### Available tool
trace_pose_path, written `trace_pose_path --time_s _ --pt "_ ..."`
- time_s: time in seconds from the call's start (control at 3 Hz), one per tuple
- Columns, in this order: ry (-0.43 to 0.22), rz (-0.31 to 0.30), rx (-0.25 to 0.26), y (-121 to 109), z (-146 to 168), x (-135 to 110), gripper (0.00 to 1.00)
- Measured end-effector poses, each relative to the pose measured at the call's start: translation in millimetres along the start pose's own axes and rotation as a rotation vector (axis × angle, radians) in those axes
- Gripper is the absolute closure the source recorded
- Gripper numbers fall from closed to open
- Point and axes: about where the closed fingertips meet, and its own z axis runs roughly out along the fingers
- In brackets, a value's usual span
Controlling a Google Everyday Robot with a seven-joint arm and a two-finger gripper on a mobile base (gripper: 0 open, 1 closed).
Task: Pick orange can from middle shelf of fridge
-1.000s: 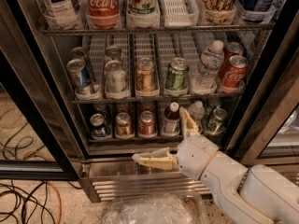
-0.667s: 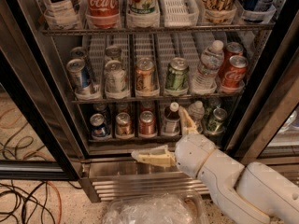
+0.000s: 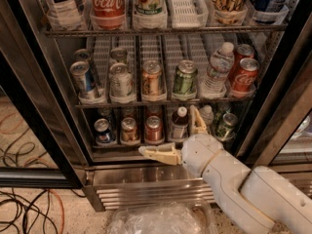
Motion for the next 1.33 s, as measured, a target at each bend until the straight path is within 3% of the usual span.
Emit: trace_pose_path --time_s 0.67,1.33 --pt "-0.033 -0.052 0.074 -15.7 9.9 -10.0 0.00" --pt "-0.044 -0.042 0.054 -20.0 30.8 -13.1 0.00"
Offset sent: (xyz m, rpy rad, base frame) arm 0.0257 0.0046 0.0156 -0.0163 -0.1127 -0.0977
